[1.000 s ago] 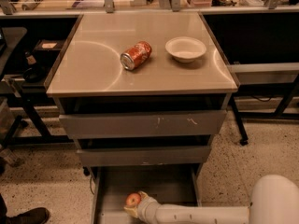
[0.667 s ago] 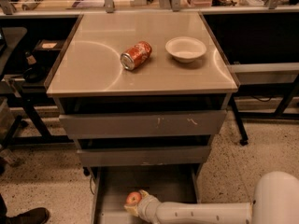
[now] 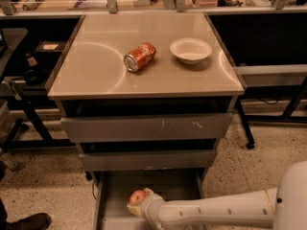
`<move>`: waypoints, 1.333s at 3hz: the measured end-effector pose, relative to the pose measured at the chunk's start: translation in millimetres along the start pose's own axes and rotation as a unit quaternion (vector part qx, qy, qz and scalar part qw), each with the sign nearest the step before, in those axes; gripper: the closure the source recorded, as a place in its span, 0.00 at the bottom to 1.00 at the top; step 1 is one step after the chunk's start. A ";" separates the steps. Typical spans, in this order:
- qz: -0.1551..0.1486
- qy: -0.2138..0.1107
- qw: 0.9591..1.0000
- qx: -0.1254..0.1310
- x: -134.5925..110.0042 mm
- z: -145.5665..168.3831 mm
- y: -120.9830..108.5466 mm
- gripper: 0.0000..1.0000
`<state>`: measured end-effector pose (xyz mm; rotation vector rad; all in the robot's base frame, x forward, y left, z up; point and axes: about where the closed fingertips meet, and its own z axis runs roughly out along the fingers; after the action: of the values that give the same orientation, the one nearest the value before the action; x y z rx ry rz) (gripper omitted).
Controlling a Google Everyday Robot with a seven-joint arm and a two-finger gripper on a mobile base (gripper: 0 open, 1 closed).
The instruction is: Pick apple from bottom drawer and place on counter
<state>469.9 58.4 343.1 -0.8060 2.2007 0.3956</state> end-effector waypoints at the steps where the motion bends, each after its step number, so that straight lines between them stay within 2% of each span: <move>1: -0.014 0.005 1.000 0.019 -23.0 -33.5 -0.8 1.00; 2: -0.029 -0.010 0.999 0.029 -44.0 -62.8 -0.7 1.00; 3: -0.029 -0.010 0.999 0.029 -44.0 -62.8 -0.7 1.00; 4: -0.027 -0.014 0.999 0.017 -62.5 -74.0 4.2 1.00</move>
Offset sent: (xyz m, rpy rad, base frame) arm -0.0185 -0.0225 0.1148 -0.0523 -0.1172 -0.0059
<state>459.6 51.2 439.3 -0.8335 2.1486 0.3396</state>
